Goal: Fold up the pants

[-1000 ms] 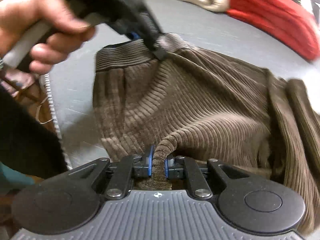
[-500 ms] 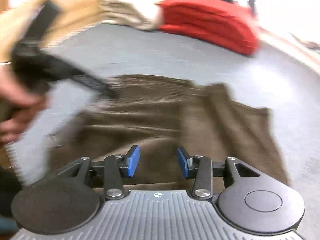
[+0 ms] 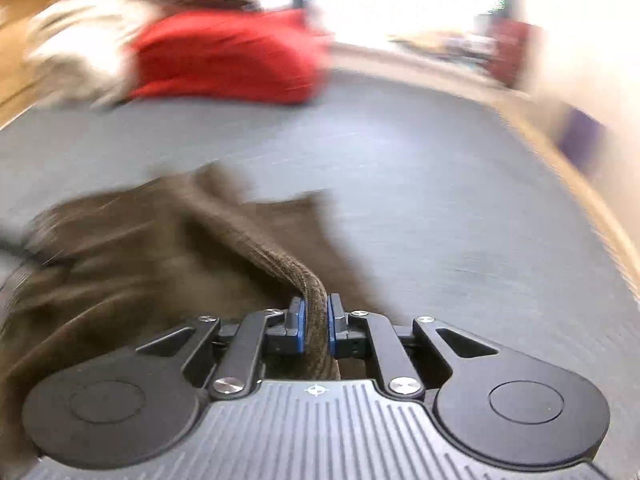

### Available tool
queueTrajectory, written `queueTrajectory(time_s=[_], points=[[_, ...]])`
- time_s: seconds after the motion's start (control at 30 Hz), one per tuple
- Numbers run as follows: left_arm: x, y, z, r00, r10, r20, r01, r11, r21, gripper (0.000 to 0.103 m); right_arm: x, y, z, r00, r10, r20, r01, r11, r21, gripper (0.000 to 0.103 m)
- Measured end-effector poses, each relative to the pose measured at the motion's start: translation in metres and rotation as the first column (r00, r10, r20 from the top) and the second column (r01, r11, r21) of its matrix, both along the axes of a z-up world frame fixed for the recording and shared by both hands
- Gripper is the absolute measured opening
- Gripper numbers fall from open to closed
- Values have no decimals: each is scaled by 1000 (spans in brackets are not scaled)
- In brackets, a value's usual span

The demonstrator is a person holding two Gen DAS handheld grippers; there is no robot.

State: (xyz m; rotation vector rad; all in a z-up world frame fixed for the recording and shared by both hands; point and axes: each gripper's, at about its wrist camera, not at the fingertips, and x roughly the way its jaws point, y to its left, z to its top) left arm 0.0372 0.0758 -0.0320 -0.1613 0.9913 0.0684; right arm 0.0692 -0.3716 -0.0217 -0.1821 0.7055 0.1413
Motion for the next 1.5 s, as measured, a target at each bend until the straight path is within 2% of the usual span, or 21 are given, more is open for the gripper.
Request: queueTrajectory(time_s=[0.07,0.17,0.23,0.33,0.4,0.47,0.57,0.67,0.73,0.8,0.97,1.07,1.1,1.13,1.17,1.23,1.3,1.33,1.4,1.47,1.5], points=[[-1,-10,-3,999,-35,-4,35,999,-1,76,7,-59,-1,976,-214,-33,213,977,-10,9],[-2,-28,-9,994,-107,-20,106,994,-18,76,11,-134,-19,861,-494,-122,494,869,-31,9],[-3,-38,-12,990,-139,-25,139,990,-20,76,10,-171,-37,775,-589,-226,600,799,-24,12],[-3,-54,-18,983,-179,-39,177,983,-40,76,5,-190,-50,731,-632,-257,647,762,-33,12],[-3,-62,-23,981,-190,-48,188,981,-48,76,1,-193,-41,726,-660,-194,670,742,-20,18],[-2,-69,-25,978,-200,-56,197,979,-49,76,0,-202,-27,734,-664,-143,678,731,82,30],[1,-76,-27,977,-205,-59,202,978,-51,76,4,-210,-16,769,-635,-76,638,752,165,48],[4,-77,-29,978,-198,-63,194,979,-57,76,13,-245,-30,750,-656,-86,649,704,288,48],[6,-77,-30,979,-194,-67,191,980,-59,76,27,-266,-54,750,-639,-168,651,670,356,50],[9,-77,-29,978,-200,-66,197,979,-56,76,45,-277,-85,802,-561,-205,591,697,407,48],[14,-70,-29,980,-185,-66,182,982,-57,76,91,-271,-123,834,-499,-234,551,756,353,48],[15,-65,-28,981,-181,-66,177,982,-58,76,124,-269,-140,825,-500,-265,560,787,259,52],[16,-64,-27,982,-180,-65,176,983,-60,76,133,-263,-140,846,-477,-237,525,821,225,52],[16,-63,-27,982,-180,-63,176,982,-63,76,141,-259,-140,861,-458,-222,498,847,185,39],[16,-62,-26,982,-180,-61,176,982,-65,76,147,-257,-138,867,-444,-225,484,859,170,10],[17,-60,-24,983,-176,-58,172,983,-70,76,153,-258,-132,872,-440,-213,478,859,185,10],[17,-59,-21,983,-178,-50,174,982,-79,76,138,-265,-110,871,-473,-132,491,840,232,9],[16,-59,-19,983,-180,-47,175,981,-81,76,123,-273,-98,835,-546,-70,544,799,258,9],[13,-57,-16,983,-179,-38,176,981,-84,76,82,-296,-80,670,-743,20,710,648,276,9],[10,-55,-12,983,-181,-32,177,980,-90,76,43,-325,-85,498,-867,-25,835,471,284,6],[9,-54,-11,982,-185,-29,182,979,-90,76,33,-338,-95,450,-890,-74,871,419,256,6]])
